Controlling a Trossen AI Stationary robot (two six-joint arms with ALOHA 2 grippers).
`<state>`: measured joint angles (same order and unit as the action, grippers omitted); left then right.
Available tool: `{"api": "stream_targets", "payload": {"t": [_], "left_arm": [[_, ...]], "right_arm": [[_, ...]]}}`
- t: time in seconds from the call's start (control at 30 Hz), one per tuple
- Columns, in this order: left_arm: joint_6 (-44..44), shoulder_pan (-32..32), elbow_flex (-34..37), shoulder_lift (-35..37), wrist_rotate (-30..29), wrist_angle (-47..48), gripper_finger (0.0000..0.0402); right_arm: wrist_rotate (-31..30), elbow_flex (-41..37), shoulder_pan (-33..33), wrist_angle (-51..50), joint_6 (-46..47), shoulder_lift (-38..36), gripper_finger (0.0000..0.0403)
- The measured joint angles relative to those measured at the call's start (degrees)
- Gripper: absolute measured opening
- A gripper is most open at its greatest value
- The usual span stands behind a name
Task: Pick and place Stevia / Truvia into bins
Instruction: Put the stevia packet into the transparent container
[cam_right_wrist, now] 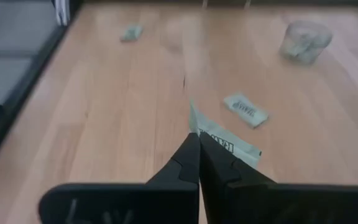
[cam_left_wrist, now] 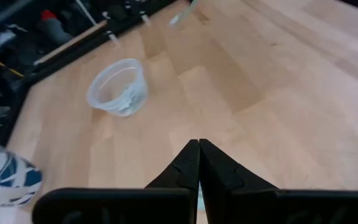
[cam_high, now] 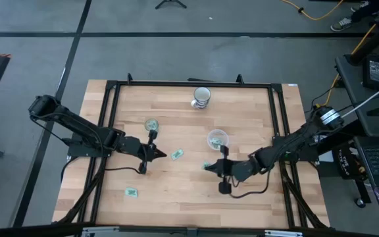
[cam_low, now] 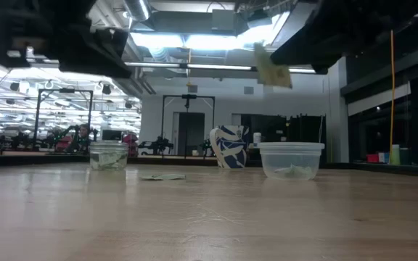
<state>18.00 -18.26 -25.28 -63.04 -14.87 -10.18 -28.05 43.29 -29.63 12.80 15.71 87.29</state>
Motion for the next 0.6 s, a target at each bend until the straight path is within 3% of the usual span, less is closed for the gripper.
{"api": "stream_targets", "payload": {"t": [0.33,0.47,0.6], "left_arm": [[-4.33,2.82,7.67,4.81,1.87,-10.59,0.0002],[-4.76,1.83,12.29,6.41,6.77,-21.38,0.0002],[-5.37,1.13,15.60,7.27,5.91,-27.13,0.0002]], "right_arm": [[-1.91,-7.96,0.00,2.53,-3.69,-5.91,0.0000],[-3.80,-11.39,0.00,6.09,-4.90,-7.89,0.0000],[-3.97,-12.99,0.00,7.14,-4.18,-10.44,0.0000]]}}
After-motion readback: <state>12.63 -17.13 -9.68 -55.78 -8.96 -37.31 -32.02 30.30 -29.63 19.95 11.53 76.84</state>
